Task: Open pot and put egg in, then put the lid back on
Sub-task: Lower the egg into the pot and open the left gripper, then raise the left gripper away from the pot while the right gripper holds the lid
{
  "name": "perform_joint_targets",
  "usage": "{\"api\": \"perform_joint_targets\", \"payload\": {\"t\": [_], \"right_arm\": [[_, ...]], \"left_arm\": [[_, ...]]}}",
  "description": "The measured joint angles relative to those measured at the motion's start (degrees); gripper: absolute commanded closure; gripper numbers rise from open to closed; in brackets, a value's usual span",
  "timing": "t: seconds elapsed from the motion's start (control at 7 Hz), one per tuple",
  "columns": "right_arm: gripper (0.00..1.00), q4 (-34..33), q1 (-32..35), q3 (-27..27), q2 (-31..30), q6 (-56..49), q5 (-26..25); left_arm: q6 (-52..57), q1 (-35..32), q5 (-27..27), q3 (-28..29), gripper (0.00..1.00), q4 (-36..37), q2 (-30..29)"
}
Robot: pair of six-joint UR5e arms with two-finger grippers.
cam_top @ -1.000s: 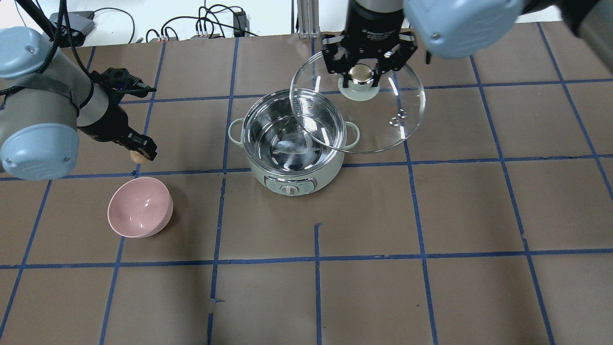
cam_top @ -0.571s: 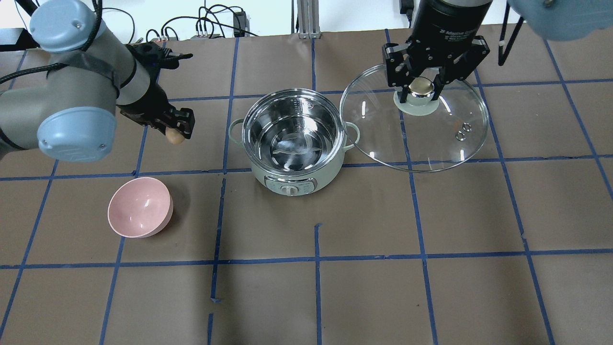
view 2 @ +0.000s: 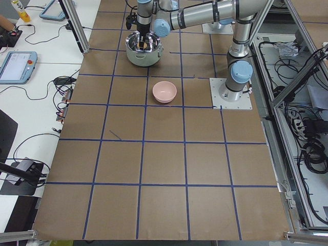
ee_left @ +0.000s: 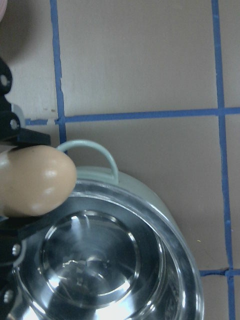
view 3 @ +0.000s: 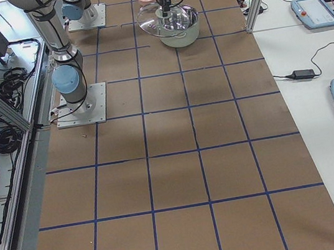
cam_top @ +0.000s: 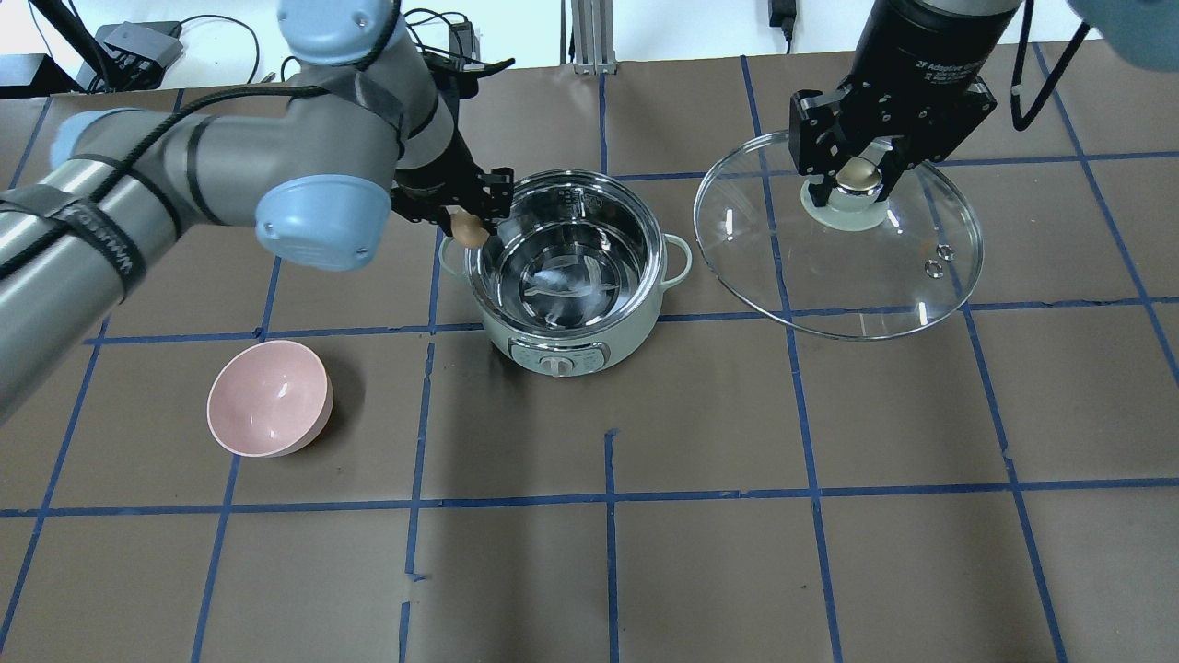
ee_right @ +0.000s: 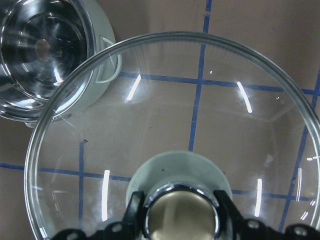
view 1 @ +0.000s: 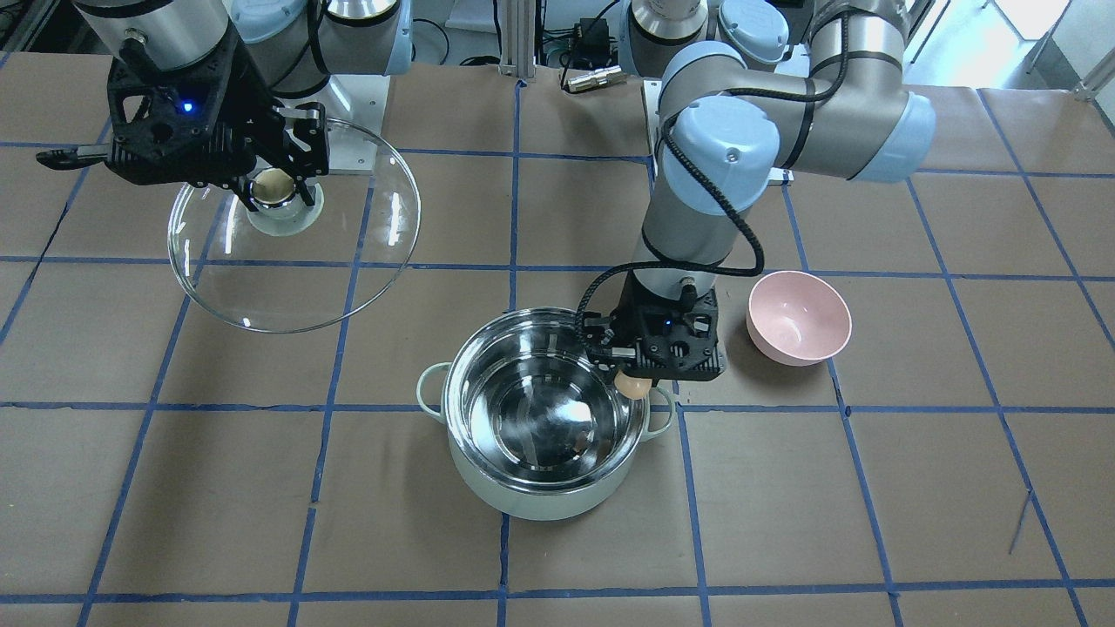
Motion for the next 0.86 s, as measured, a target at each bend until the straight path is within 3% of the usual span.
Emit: {"api": "perform_joint_targets", "payload": {"t": [0.29,0.43,0.57,0.71,0.86], "right_arm": [[0.88,-0.2,-0.4,0.3,-0.2,-0.3,0.3],[0.88,-0.3,-0.4,0.4,-0.3,-0.7,0.4],[0.88,-0.6,-0.4,0.4,-0.3,-1.1,0.5],[0.88,-0.9,-0.4,0.5,-0.3,-1.2,0.5],[0.88,-1.0,-0.5,0.5,-0.3,-1.4,0.2]], "left_arm": [[-3.9,-2.9,-0.1,0.5,0.94,4.4,-4.4],[-4.4,-3.5,0.0,0.4,0.39,5.5,-5.7],[-4.6,-3.7,0.0,0.2,0.12,6.2,-6.3],[-4.3,-3.8,0.2,0.0,0.02,6.4,-6.1],[-3.8,-3.6,0.5,0.2,0.01,6.4,-5.2]]}}
